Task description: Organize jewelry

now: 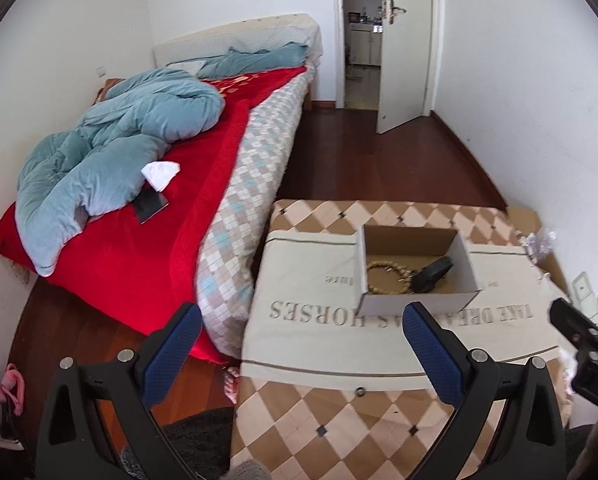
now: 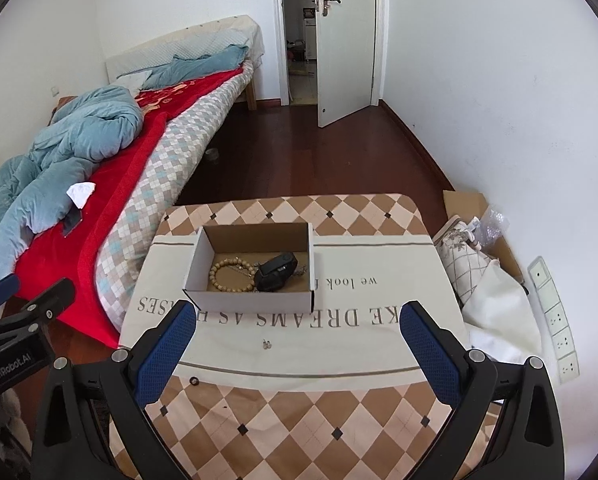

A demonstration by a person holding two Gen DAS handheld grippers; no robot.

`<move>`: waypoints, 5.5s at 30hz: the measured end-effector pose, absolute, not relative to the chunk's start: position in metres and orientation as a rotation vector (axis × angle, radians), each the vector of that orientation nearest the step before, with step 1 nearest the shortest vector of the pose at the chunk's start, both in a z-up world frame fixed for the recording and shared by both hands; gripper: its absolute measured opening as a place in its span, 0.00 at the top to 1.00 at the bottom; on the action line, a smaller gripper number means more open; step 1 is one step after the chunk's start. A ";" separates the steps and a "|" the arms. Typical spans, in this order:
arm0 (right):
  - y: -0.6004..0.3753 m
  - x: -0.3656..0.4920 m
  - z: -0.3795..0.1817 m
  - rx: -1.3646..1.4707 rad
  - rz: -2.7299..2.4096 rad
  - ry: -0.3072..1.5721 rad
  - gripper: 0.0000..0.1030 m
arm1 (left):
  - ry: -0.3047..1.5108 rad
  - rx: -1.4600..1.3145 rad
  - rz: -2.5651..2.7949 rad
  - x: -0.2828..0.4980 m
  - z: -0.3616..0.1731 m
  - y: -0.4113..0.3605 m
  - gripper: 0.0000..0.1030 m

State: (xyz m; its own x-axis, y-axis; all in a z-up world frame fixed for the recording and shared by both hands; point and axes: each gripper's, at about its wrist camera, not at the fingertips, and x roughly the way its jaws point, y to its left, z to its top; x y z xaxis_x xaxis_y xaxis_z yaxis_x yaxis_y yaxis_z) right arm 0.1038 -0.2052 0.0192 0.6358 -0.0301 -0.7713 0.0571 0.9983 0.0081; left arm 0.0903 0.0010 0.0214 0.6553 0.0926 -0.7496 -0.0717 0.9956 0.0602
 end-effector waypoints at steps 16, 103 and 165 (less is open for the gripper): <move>-0.207 0.144 -0.162 0.206 0.089 1.129 0.47 | 1.083 0.173 0.327 0.112 -0.124 0.027 0.00; -0.243 0.310 -0.099 0.321 0.172 1.145 0.50 | 1.132 -0.064 -0.148 0.283 -0.059 -0.045 0.32; -0.230 -0.009 0.166 -0.010 -0.099 0.833 0.00 | 0.885 -0.021 -0.044 -0.007 0.154 -0.046 0.00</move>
